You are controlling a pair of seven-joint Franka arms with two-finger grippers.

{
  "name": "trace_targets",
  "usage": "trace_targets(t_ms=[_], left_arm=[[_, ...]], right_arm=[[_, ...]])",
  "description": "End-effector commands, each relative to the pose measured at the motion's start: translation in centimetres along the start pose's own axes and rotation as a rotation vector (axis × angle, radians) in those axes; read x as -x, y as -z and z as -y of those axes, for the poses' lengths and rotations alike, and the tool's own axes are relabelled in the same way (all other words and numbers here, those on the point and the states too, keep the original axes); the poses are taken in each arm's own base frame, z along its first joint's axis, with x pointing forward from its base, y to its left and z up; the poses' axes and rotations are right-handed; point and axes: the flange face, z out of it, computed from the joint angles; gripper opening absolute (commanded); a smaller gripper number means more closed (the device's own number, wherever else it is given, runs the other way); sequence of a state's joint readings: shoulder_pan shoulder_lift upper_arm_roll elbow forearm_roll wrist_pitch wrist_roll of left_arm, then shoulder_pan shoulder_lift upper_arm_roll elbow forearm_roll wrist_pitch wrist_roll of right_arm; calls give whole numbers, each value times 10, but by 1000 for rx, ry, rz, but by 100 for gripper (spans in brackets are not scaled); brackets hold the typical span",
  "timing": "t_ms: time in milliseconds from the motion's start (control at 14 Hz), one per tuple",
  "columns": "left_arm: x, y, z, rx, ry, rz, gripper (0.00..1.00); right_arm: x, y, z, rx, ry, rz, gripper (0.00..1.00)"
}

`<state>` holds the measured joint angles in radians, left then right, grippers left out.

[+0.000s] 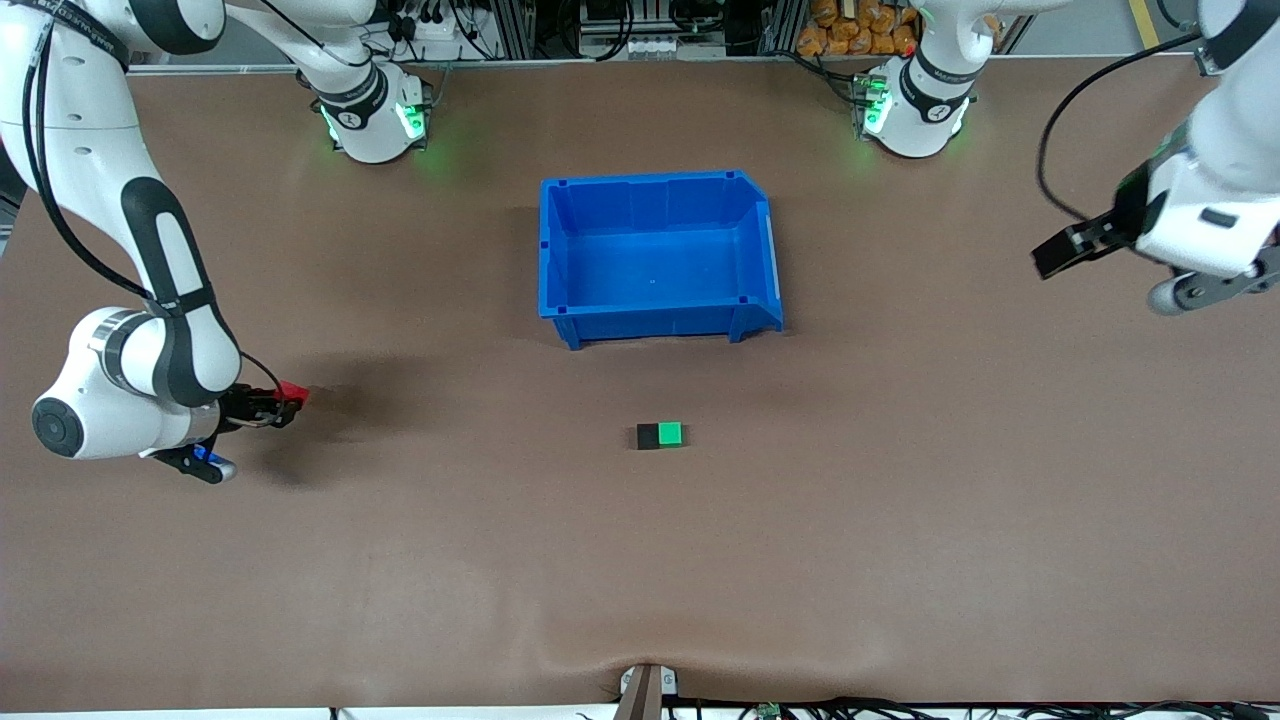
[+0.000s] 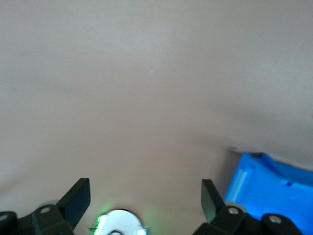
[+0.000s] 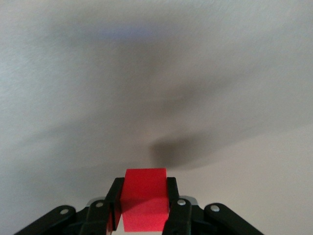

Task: Attach green and red cubes to black cube
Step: 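Lift the red cube with the right gripper toward the black cube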

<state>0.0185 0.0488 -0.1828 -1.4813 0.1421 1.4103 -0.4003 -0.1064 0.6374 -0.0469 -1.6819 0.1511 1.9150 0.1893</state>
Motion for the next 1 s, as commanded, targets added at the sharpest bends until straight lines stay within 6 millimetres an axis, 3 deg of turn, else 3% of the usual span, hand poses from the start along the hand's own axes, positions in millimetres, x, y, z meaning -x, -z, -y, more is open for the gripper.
trace_targets(t_ms=[0,357,428,927], left_arm=[[13,0,19,20,-82,38,100],[10,20,46,57,-63,24,100],[8,27,47,59,-56,7,100],[4,27,40,71,-70,-10,100]], right_arm=[[14,18,21,-24,-83,21,0],[25,27,42,-15,-161,29,0],[28,30,47,-18,-183,25,0],[39,40,68,-57,-324,31,0]])
